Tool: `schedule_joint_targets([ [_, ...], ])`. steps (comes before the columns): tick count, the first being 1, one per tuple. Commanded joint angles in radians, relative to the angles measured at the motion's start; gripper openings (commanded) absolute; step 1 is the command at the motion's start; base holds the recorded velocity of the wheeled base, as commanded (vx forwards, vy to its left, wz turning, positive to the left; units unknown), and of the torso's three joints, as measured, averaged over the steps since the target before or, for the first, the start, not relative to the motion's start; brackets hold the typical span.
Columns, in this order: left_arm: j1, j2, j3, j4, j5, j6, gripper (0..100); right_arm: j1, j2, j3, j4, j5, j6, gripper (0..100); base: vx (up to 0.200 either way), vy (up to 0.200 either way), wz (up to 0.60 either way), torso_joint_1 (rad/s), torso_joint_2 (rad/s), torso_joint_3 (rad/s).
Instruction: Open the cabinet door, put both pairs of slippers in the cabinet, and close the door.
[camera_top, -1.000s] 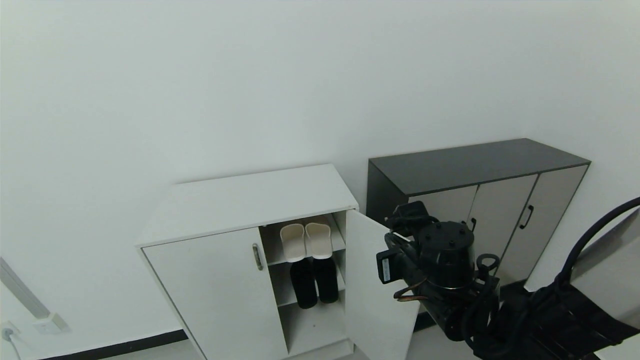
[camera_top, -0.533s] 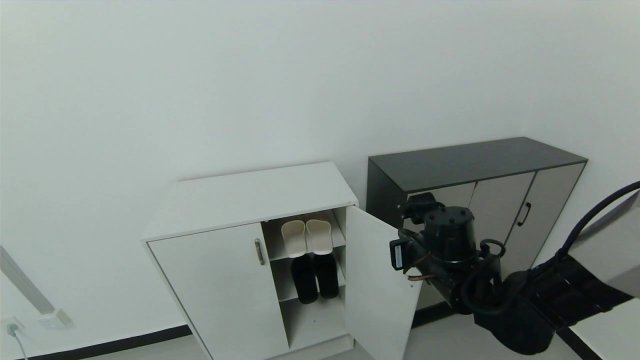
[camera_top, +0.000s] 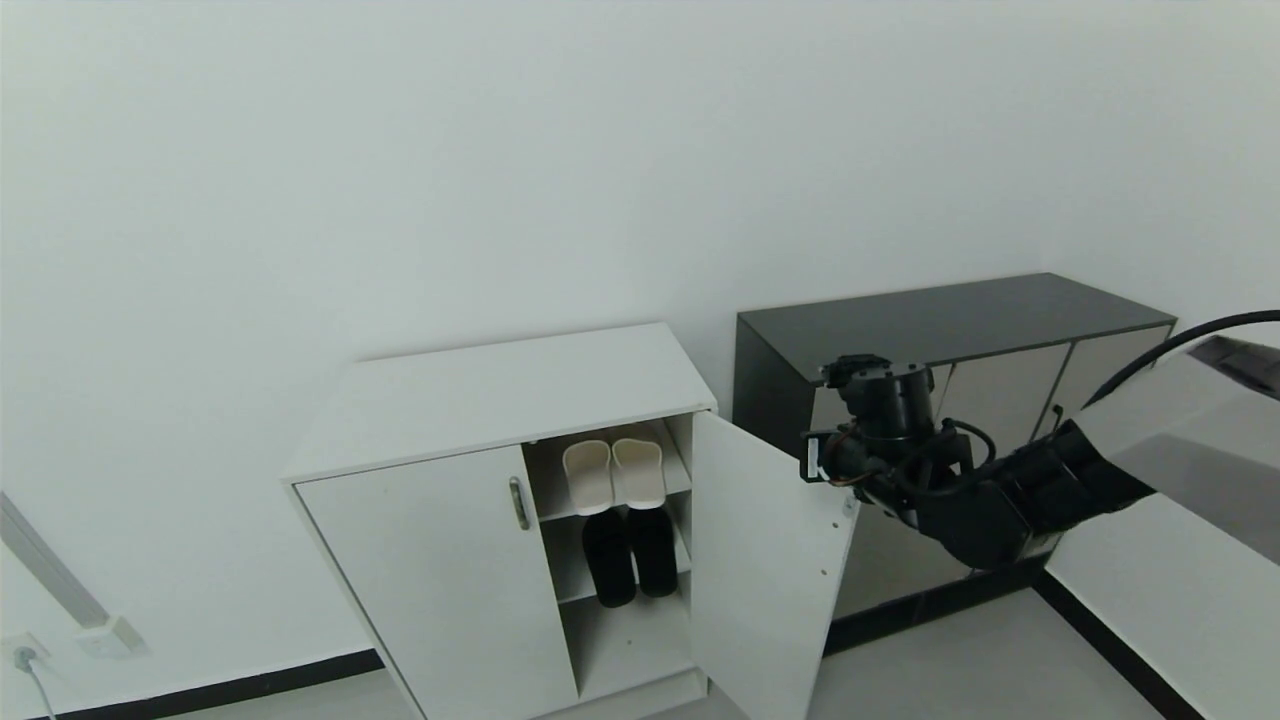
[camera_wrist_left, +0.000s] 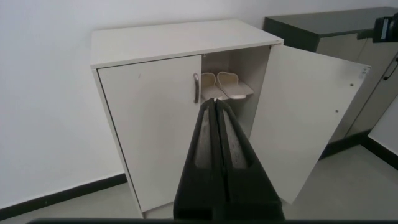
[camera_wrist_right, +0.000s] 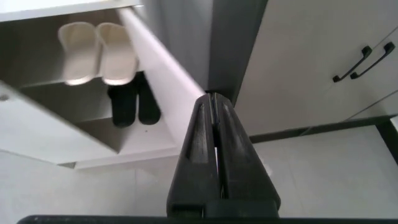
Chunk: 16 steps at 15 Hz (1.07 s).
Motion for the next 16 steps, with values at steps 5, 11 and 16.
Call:
schedule_joint_targets([
  [5, 0.000, 0.001, 0.000, -0.001, 0.000, -0.001, 0, -0.067, 0.149, -0.094, 0.000, 0.015, 0.000, 0, 0.000, 0.000, 0.00, 0.000, 0.00, 0.000],
  [11, 0.000, 0.001, 0.000, -0.001, 0.000, -0.001, 0, -0.064, 0.153, -0.088, 0.022, 0.027, 0.000, 0, 0.000, 0.000, 0.00, 0.000, 0.00, 0.000],
  [16, 0.000, 0.001, 0.000, -0.001, 0.000, -0.001, 0, -0.047, 0.152, -0.077, 0.045, 0.025, 0.000, 0, 0.000, 0.000, 0.00, 0.000, 0.00, 0.000],
])
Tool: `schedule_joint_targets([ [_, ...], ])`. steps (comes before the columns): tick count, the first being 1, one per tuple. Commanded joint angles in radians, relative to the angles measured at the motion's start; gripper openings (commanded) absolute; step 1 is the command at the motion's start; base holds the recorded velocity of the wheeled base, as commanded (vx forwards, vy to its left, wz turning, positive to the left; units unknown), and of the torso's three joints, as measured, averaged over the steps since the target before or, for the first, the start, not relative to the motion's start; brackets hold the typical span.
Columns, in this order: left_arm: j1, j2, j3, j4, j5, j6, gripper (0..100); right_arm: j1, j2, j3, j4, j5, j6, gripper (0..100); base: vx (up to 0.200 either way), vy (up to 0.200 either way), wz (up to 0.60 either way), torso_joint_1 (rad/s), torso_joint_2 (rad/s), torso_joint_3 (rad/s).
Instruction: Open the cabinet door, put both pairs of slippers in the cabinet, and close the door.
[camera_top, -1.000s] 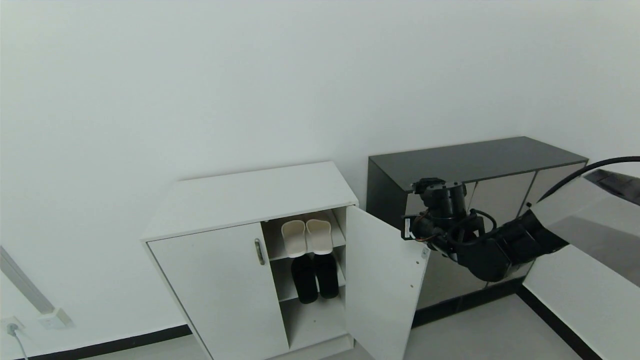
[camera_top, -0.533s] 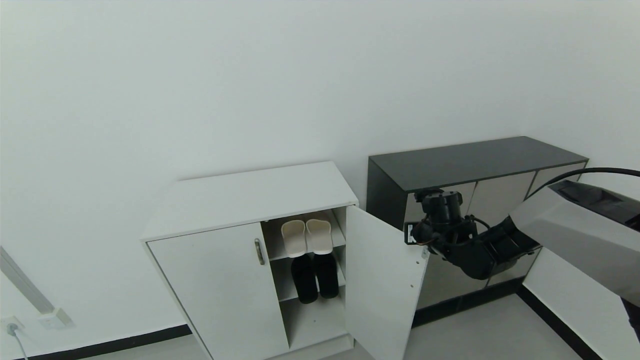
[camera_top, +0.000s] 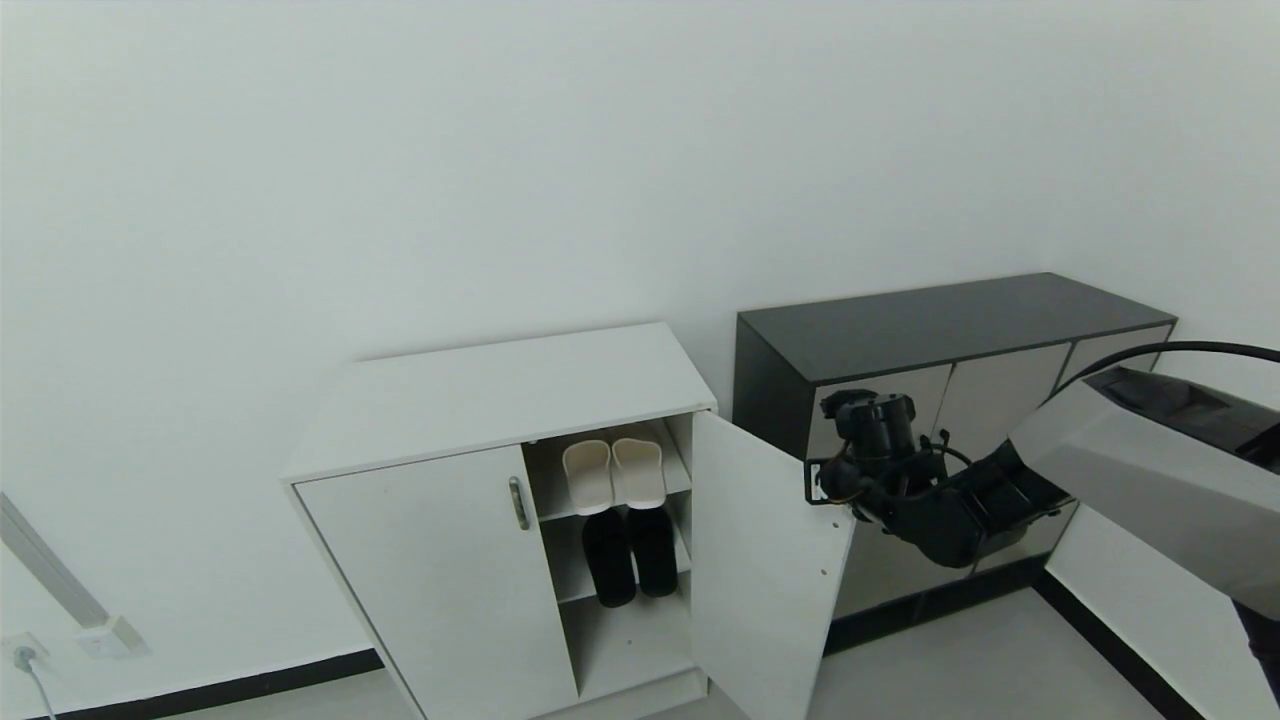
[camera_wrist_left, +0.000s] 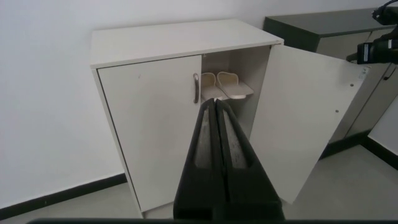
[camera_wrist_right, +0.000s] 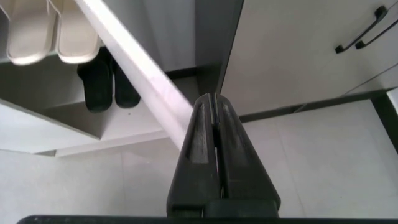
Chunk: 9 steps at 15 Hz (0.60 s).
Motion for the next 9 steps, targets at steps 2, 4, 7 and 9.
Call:
schedule_joint_targets([
  [2, 0.000, 0.001, 0.000, 0.000, 0.000, -0.001, 0, 0.016, -0.007, 0.010, 0.009, 0.000, 0.000, 0, 0.000, 0.000, 0.00, 0.000, 0.00, 0.000],
  [4, 0.000, 0.001, 0.000, 0.000, 0.000, -0.001, 0, 0.042, -0.027, 0.033, 0.007, 0.000, 0.000, 0, 0.000, 0.000, 0.00, 0.000, 0.00, 0.000],
  [7, 0.000, 0.001, 0.000, 0.000, 0.000, -0.001, 0, 0.143, -0.107, 0.113, 0.004, 0.001, 0.011, 0, 0.000, 0.000, 0.00, 0.000, 0.00, 0.000],
  [9, 0.000, 0.001, 0.000, 0.000, 0.000, -0.002, 0, 0.211, -0.152, 0.153, 0.004, 0.006, 0.029, 0, 0.000, 0.000, 0.00, 0.000, 0.00, 0.000],
])
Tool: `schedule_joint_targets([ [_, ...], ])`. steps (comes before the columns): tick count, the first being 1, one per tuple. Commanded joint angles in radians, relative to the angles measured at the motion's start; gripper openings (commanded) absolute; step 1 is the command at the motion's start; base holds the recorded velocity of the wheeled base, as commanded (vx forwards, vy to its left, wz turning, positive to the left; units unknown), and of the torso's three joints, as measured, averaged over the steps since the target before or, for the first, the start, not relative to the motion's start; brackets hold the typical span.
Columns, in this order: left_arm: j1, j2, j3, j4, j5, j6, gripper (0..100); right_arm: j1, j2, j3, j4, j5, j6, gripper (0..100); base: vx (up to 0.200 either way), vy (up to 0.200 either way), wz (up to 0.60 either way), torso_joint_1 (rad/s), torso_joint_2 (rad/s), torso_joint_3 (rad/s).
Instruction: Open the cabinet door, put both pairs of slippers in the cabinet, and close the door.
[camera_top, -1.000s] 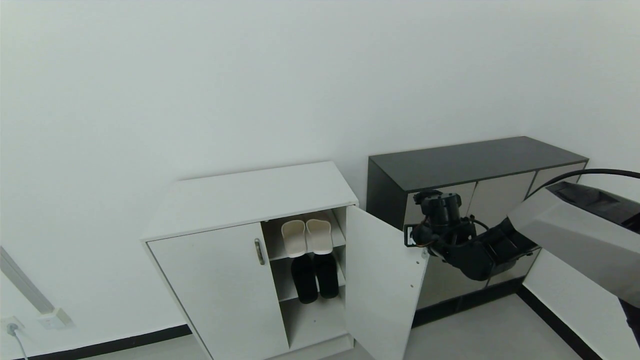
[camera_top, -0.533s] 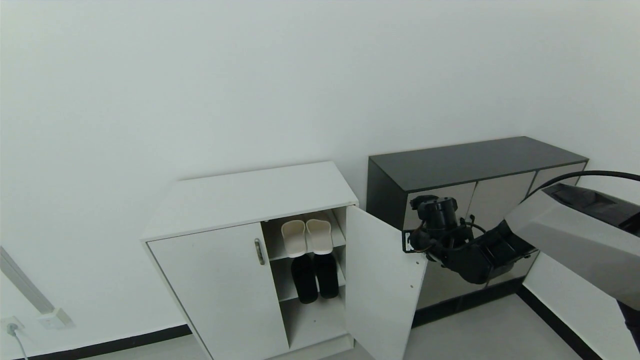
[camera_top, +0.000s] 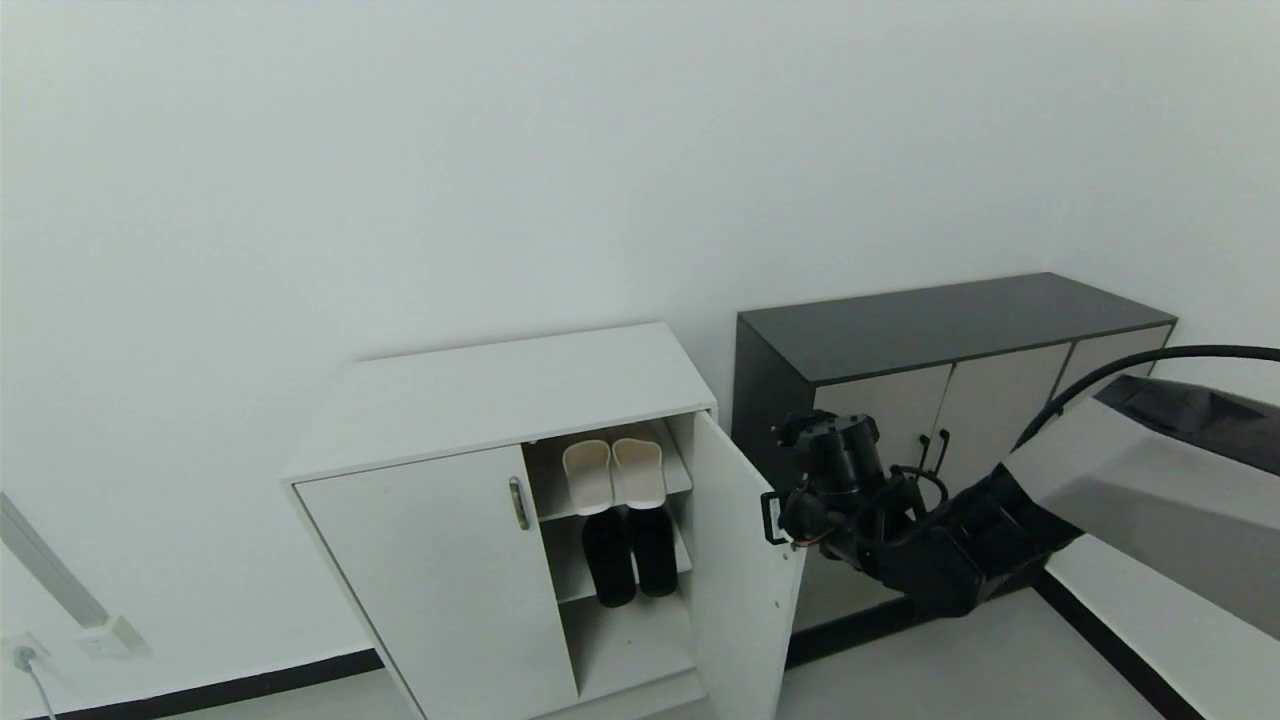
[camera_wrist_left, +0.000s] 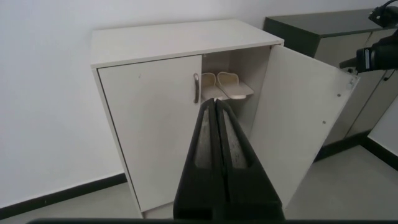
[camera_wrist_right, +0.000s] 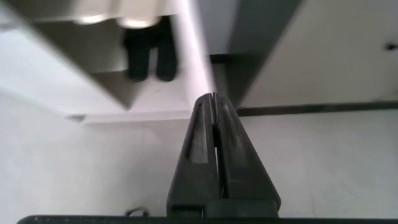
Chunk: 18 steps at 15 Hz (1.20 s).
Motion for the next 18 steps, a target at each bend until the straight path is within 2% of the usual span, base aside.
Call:
schedule_joint_targets([
  [1, 0.000, 0.001, 0.000, 0.000, 0.000, -0.001, 0, 0.080, -0.085, 0.058, -0.001, 0.014, 0.014, 0, 0.000, 0.000, 0.00, 0.000, 0.00, 0.000],
  [5, 0.000, 0.001, 0.000, 0.000, 0.000, -0.001, 0, 0.142, -0.155, 0.119, -0.026, 0.050, 0.033, 0, 0.000, 0.000, 0.00, 0.000, 0.00, 0.000],
  [7, 0.000, 0.001, 0.000, 0.000, 0.000, -0.001, 0, 0.143, -0.157, 0.152, -0.078, 0.054, 0.010, 0, 0.000, 0.000, 0.00, 0.000, 0.00, 0.000],
  [11, 0.000, 0.001, 0.000, 0.000, 0.000, -0.001, 0, 0.145, -0.154, 0.175, -0.099, 0.056, -0.027, 0, 0.000, 0.000, 0.00, 0.000, 0.00, 0.000],
  [16, 0.000, 0.001, 0.000, 0.000, 0.000, -0.001, 0, 0.143, -0.157, 0.196, -0.103, 0.096, -0.025, 0, 0.000, 0.000, 0.60, 0.000, 0.00, 0.003],
  [18, 0.000, 0.001, 0.000, 0.000, 0.000, -0.001, 0, 0.135, -0.154, 0.205, -0.119, 0.106, -0.027, 0, 0.000, 0.000, 0.00, 0.000, 0.00, 0.000],
])
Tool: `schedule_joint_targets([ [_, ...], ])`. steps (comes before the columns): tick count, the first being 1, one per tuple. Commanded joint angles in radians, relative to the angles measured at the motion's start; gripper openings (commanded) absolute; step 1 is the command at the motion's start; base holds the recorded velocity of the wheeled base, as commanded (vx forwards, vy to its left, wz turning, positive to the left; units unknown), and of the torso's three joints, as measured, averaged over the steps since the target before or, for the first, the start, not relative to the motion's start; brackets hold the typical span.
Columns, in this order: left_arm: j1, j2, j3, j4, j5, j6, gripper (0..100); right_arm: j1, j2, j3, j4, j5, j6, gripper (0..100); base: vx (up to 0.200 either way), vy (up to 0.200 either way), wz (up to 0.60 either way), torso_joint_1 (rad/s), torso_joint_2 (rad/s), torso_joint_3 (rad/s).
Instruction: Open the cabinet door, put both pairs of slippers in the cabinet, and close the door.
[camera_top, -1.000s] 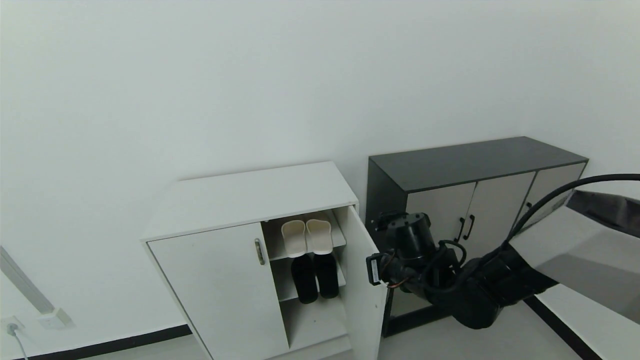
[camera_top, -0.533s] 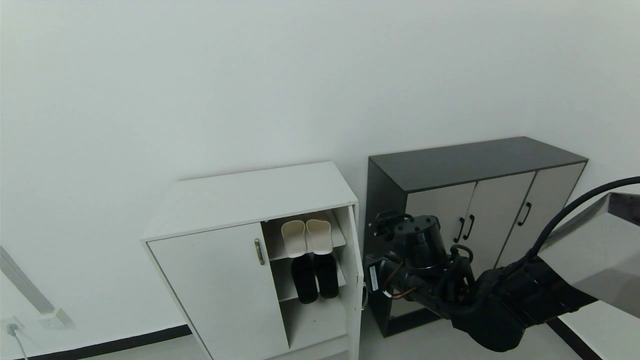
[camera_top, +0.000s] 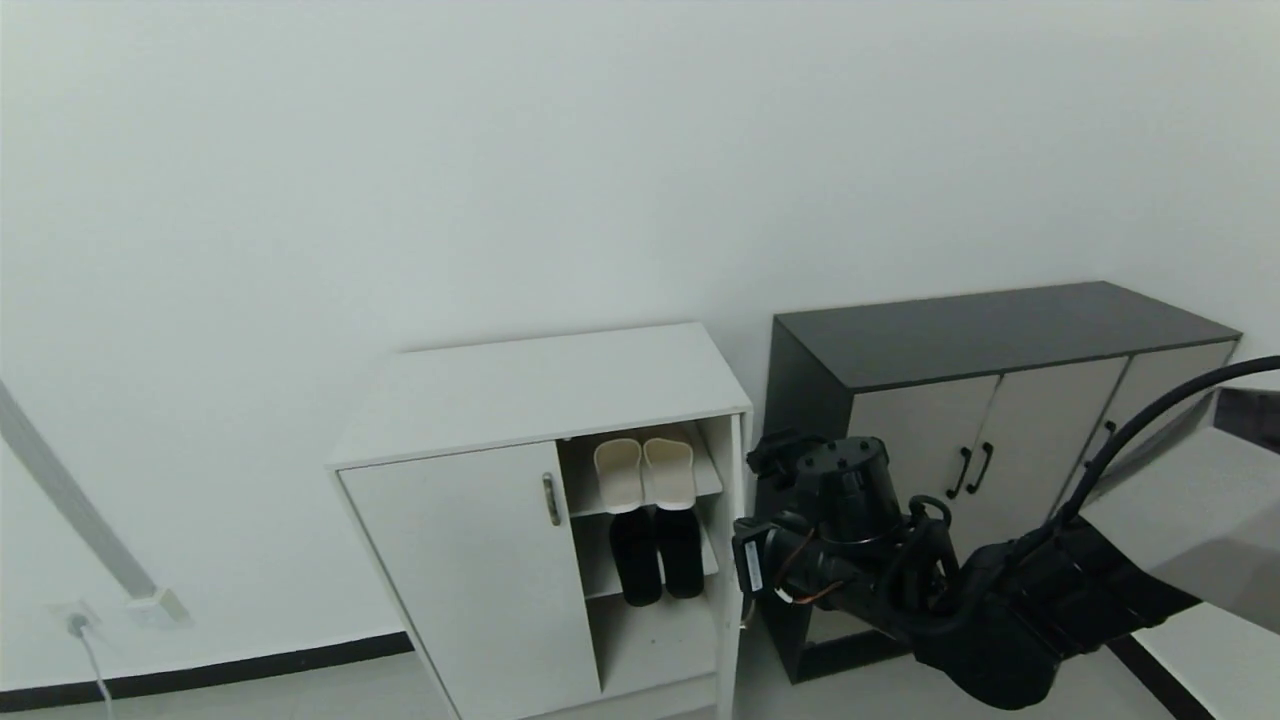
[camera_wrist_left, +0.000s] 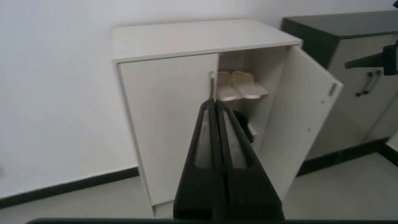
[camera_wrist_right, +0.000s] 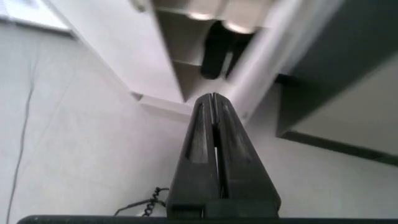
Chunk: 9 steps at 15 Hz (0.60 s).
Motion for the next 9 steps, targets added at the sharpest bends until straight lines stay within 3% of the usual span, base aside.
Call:
schedule_joint_targets([
  [1, 0.000, 0.001, 0.000, 0.001, 0.000, -0.001, 0, -0.005, 0.002, 0.008, -0.008, 0.002, -0.001, 0, 0.000, 0.000, 0.00, 0.000, 0.00, 0.000],
  [9, 0.000, 0.001, 0.000, -0.001, 0.000, -0.001, 0, -0.153, -0.029, 0.051, 0.073, -0.113, -0.188, 0, 0.000, 0.000, 0.00, 0.000, 0.00, 0.000],
])
